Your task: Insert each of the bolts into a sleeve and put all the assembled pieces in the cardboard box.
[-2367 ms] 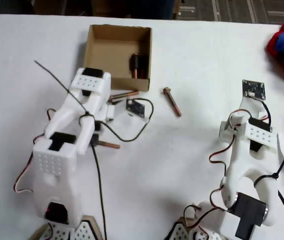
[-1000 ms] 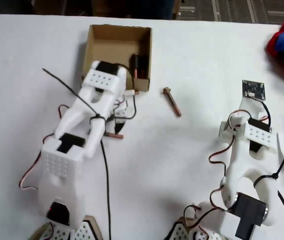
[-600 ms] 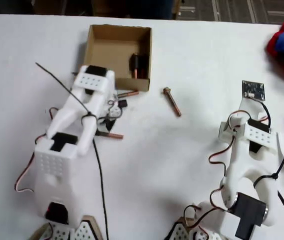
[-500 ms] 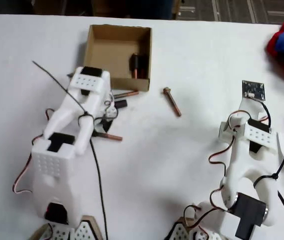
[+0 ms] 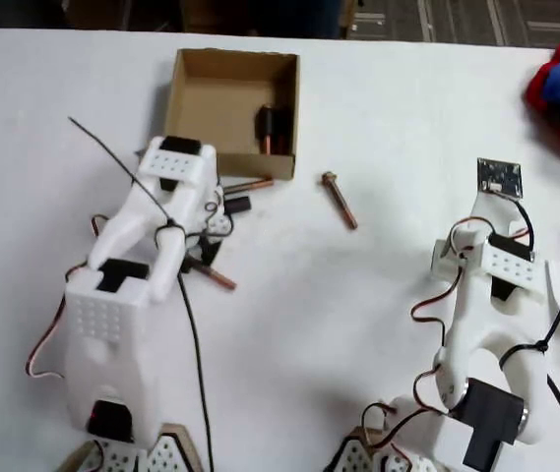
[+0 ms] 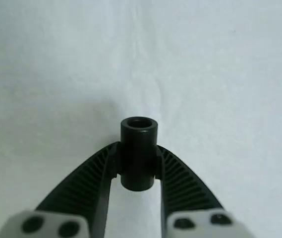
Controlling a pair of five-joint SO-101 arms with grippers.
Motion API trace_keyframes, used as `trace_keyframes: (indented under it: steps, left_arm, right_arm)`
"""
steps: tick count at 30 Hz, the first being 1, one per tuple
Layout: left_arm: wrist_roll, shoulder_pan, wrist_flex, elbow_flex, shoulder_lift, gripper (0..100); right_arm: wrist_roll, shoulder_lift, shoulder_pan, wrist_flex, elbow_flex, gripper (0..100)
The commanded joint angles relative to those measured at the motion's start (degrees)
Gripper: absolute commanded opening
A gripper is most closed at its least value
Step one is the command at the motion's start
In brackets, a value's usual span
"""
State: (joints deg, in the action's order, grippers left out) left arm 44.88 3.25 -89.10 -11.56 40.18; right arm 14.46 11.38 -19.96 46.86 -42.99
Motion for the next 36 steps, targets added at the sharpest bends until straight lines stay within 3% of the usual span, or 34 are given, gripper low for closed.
trace_keyframes:
  steps: [1, 5, 12, 17, 20, 30, 36]
  left_arm:
    - [-4.66, -0.18, -4.22, -3.91, 4.04, 14]
    - [-19.69, 0.88, -12.75, -12.35, 3.96, 14]
    - [-46.24, 1.67, -13.19, -15.78, 4.22, 13]
    - [-56.44, 1.49, -13.10, -16.13, 3.96, 14]
    - [-52.48, 1.58, -12.84, -16.13, 3.87, 14]
    - [-26.29, 1.67, -12.75, -16.22, 3.87, 22]
    - [-20.57, 1.14, -10.11, -16.04, 4.31, 22]
  right_arm:
    - [-0.35, 0.04, 0.31, -0.66, 0.35, 2.0]
    - [-0.35, 0.22, 0.40, -0.57, 0.35, 2.0]
    - [-0.35, 0.22, 0.31, -0.57, 0.35, 2.0]
    - [-0.35, 0.22, 0.40, -0.57, 0.35, 2.0]
    - [-0.35, 0.13, 0.57, -0.57, 0.35, 2.0]
    - [-0.35, -0.04, 0.57, -0.57, 0.35, 2.0]
    - [-0.35, -0.04, 0.48, -0.57, 0.35, 2.0]
